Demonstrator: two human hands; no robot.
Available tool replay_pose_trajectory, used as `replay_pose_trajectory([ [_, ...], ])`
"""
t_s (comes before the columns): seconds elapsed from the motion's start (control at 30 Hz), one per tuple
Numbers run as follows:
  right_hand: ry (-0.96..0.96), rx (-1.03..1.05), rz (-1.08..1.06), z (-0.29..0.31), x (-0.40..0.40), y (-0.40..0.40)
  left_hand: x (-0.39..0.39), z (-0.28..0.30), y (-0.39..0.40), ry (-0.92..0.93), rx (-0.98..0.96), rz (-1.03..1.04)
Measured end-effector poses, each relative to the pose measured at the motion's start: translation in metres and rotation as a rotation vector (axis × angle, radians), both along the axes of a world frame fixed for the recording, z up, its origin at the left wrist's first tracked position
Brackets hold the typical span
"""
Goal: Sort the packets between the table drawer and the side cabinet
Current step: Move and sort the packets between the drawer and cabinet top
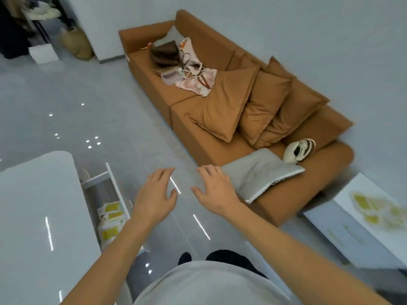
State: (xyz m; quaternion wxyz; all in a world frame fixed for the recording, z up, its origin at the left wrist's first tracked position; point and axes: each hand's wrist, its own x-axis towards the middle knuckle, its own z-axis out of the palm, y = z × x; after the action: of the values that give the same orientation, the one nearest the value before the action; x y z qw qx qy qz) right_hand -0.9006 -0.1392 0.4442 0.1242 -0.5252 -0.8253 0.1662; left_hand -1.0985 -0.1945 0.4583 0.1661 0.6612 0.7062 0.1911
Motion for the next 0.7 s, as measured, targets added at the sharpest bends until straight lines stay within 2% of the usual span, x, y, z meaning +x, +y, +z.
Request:
replay_pose_trajectory([
  [0.2,-0.024,-0.011,-0.221,-0.009,0.157,-0.035,0.154,-0.016,0.016,0.047,-0.048,-0.247],
  [0.37,-0.04,-0.019,-0.435,-0.017,0.359,-0.078,0.351,-0.03,0.037,0.0,-0.041,-0.493],
  [0.53,-0.041,-0.032,-0.691,-0.016,0.555,-0.106,0.543,-0.035,0.037,-0.023,-0.034,-0.63],
  [0.7,0.015,-0.068,-0.796,-0.022,0.663,-0.118,0.64,-0.032,0.032,0.081,-0.056,-0.773],
])
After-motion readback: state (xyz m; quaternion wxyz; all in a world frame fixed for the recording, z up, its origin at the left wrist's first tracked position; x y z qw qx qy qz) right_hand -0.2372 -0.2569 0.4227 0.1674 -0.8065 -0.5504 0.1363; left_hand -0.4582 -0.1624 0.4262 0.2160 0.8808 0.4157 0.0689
